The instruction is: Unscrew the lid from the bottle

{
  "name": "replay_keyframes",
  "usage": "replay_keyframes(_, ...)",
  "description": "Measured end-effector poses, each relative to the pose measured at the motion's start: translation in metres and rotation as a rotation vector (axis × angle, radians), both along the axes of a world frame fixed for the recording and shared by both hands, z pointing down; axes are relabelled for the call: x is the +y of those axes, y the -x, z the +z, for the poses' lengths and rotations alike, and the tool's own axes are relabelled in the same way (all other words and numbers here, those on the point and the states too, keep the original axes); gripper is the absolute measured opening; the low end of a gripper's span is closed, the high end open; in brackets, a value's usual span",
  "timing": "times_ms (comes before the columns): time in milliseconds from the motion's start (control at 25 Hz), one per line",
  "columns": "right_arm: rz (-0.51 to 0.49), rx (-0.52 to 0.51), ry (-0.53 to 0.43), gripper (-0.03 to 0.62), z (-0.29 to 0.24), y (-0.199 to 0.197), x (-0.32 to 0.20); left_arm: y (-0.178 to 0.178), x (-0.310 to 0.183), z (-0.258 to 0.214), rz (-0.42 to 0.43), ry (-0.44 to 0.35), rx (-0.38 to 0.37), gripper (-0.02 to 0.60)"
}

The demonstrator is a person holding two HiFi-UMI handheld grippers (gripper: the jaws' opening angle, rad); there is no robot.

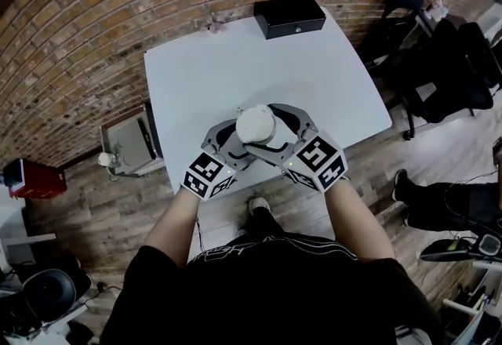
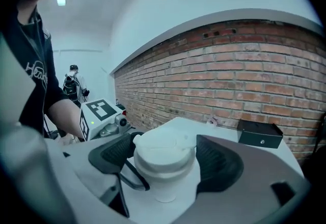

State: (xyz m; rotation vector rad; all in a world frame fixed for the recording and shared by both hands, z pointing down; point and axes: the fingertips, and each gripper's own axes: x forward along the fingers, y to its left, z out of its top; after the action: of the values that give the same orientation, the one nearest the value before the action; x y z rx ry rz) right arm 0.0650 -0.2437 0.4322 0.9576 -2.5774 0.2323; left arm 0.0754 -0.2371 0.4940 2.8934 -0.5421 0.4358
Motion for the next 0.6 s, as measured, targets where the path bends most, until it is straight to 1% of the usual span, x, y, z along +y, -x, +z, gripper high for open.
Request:
replay_keyframes(80,0.025,0.007,-0.012,0.382,0.001,-0.0012,-0.0014,0.0002,0.0004,0.0006,0.0,0.001,0.0,0.365)
replay_keyframes(160,0.034,0.003,-0.011,0.376,0.0013,-0.0017,-0.0036,0.0007,-0.0006,0.0009,0.0,0.0,-0.002,0.365)
replay_keyframes(280,0.011,0.007,0.001,0.373,0.0021,-0.0007,-0.0032,0.0017,-0.0004,0.0011,-0.001,0.003,-0.01,0.365)
replay_keyframes(440,-0.063,0.025,0.017,0.371,0.0027,-0.0009,-0.0004,0.0011,0.0016,0.0016,0.0,0.007,-0.02,0.365)
replay_keyframes(600,-0.195,0.04,0.058,0.37,0.0029,-0.0011,0.0009,0.0001,0.0019,0.0009,0.013,0.01,-0.021,0.365)
